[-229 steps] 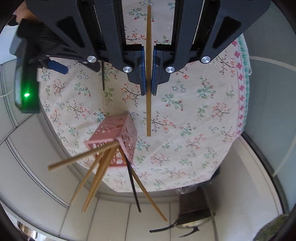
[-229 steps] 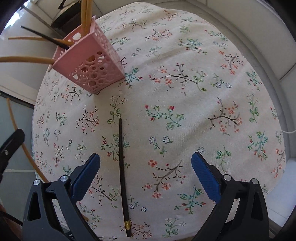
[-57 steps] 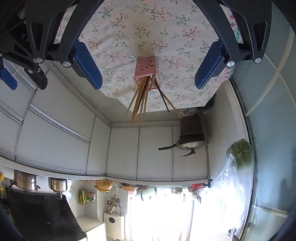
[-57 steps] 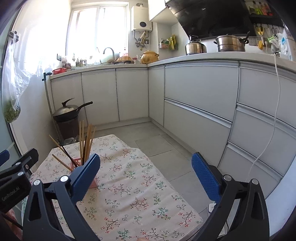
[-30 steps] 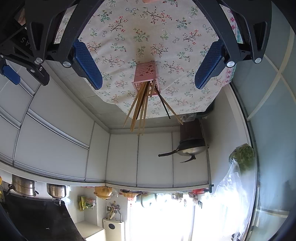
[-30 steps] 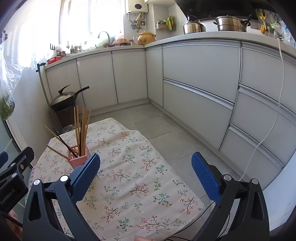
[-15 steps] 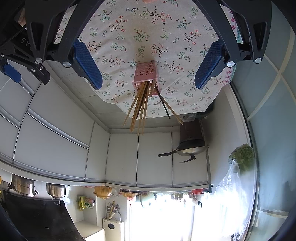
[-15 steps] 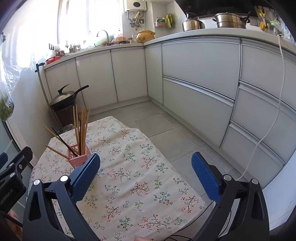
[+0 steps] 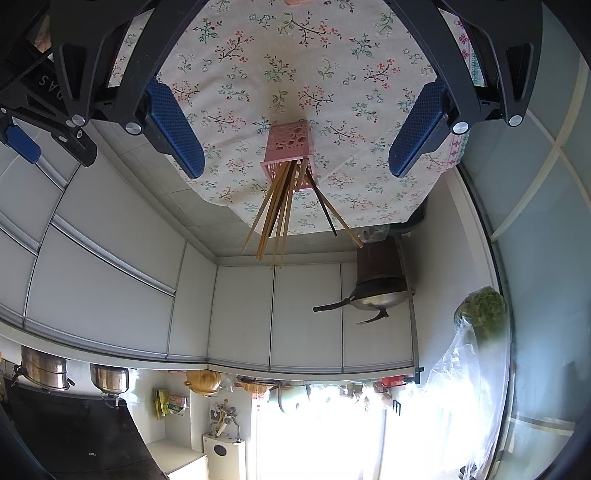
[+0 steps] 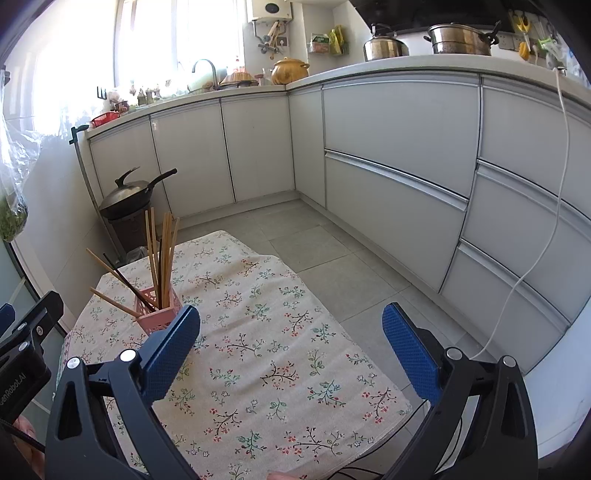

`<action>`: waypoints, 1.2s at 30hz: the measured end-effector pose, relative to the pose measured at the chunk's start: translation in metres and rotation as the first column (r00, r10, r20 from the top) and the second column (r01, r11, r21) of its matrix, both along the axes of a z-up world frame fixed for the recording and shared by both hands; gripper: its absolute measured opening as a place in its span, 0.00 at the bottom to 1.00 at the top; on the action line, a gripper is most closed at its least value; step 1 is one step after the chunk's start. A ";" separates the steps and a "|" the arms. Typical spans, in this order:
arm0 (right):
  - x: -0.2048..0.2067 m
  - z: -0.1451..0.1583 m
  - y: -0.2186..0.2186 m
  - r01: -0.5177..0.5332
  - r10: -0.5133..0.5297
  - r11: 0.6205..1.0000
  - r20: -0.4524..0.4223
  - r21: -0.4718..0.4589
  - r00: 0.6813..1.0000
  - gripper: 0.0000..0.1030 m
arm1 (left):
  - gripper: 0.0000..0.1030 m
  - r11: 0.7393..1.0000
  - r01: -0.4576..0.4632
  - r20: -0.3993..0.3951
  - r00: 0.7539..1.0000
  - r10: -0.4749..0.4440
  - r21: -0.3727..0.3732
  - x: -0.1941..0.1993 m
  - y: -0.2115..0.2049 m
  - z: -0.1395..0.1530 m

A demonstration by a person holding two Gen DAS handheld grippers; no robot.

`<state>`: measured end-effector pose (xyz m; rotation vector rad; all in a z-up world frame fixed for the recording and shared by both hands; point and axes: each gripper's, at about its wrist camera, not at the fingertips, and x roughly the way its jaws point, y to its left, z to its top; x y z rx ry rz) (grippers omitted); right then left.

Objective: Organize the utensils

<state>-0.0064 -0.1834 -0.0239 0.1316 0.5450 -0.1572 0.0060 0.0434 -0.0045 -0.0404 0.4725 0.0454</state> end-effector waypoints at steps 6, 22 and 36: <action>0.000 0.000 0.000 0.000 0.000 1.000 0.000 0.001 1.000 0.94 | 0.93 1.000 0.001 -0.004 1.000 -0.001 0.002 0.001 0.001 -0.001; 0.001 -0.003 0.002 -0.001 0.002 1.000 -0.010 0.006 1.000 0.94 | 0.93 1.000 -0.014 -0.011 1.000 0.014 0.001 0.003 0.003 -0.003; 0.001 -0.004 0.003 -0.001 0.001 1.000 -0.014 0.008 1.000 0.94 | 0.93 1.000 -0.012 -0.018 1.000 0.012 0.005 0.004 0.003 -0.003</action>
